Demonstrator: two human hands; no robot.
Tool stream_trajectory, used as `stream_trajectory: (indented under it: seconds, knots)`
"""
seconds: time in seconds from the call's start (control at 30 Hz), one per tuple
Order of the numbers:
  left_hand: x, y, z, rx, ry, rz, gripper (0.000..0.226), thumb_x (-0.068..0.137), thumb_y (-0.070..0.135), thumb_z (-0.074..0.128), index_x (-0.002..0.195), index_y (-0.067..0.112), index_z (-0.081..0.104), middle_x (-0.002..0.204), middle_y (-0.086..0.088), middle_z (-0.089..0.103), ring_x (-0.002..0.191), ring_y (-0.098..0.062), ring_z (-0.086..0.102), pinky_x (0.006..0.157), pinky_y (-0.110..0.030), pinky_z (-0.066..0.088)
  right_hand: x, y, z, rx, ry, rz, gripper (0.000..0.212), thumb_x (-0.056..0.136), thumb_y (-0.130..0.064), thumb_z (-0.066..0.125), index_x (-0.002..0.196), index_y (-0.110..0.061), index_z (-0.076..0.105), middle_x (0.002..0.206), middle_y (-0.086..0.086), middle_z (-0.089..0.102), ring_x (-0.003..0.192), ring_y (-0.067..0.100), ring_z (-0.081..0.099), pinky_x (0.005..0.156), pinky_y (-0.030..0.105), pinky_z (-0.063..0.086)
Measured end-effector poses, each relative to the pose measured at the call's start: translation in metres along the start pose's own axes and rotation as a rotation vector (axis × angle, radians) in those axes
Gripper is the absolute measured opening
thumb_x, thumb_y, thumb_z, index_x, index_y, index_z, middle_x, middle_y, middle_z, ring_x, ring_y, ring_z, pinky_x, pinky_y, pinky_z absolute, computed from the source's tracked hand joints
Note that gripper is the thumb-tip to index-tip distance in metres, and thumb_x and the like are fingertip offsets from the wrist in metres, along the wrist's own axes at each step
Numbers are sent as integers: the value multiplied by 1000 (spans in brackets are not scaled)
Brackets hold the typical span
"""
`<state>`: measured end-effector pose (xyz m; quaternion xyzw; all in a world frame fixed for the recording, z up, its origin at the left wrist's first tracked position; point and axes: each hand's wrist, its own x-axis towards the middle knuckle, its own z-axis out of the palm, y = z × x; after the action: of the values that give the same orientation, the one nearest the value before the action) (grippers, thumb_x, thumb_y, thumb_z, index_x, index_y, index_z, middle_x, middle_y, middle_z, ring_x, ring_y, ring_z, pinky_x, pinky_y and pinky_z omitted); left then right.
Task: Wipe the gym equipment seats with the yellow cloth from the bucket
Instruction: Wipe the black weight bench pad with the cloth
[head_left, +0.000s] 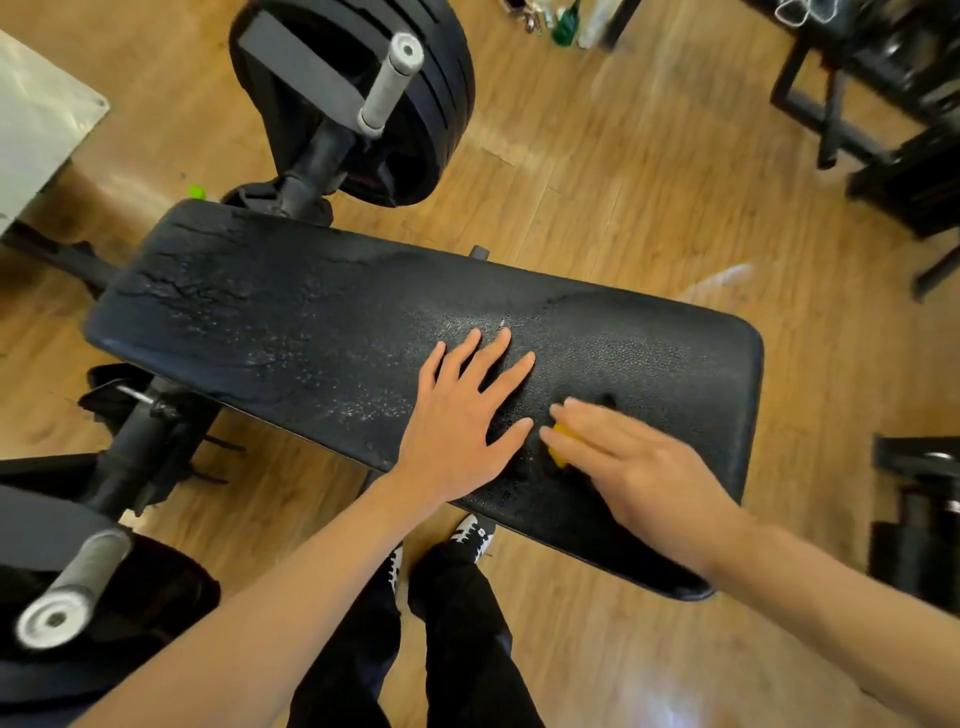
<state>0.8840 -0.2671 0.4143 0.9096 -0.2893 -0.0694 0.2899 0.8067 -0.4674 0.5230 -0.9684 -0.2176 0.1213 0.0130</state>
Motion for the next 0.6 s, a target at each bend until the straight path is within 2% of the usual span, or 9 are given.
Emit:
stream_trajectory:
  seconds: [0.1,0.13,0.23,0.3,0.4,0.5,0.6]
  knots:
    - [0,1,0,-31,19,5,64,98,57,41,157,32,38,167,0,28,156,-29,20,126,-55,12,49,72,-14,34,87,254,59,81,7,62,136,-16,61,145,7,56,131,32,56,102,55,50]
    - [1,1,0,-35,25,4,64,98,57,41,157,31,38,167,0,28,156,-29,20,126,-55,11,65,88,-17,29,87,326,57,84,5,59,137,-16,60,145,7,55,128,34,57,95,57,53]
    - [0,-1,2,-28,31,2,64,98,57,41,157,32,38,167,1,27,156,-29,19,126,-54,9,91,91,-12,25,130,453,52,85,4,51,133,-15,59,137,7,59,117,37,60,85,55,54]
    - [-1,-1,3,-27,28,-2,65,98,57,41,157,32,37,168,1,27,156,-29,19,127,-53,8,79,60,-2,17,185,491,50,85,1,49,131,-14,60,135,7,58,121,34,56,91,52,53]
    - [-1,0,3,-21,29,-1,64,98,56,40,157,33,37,168,1,26,156,-29,19,126,-54,11,26,-15,15,92,184,356,47,88,-5,49,132,-13,64,141,9,58,136,28,51,115,39,38]
    - [-1,-2,2,-49,33,2,61,99,52,41,157,32,38,168,1,27,156,-28,19,126,-54,11,-20,-67,22,68,63,147,50,88,1,50,135,-11,62,144,8,56,141,24,44,117,37,32]
    - [0,-3,2,-114,45,-1,59,98,48,44,155,31,42,166,1,30,155,-29,21,126,-54,10,-16,-50,15,42,28,35,55,86,2,58,138,-15,60,147,6,53,141,22,44,121,33,28]
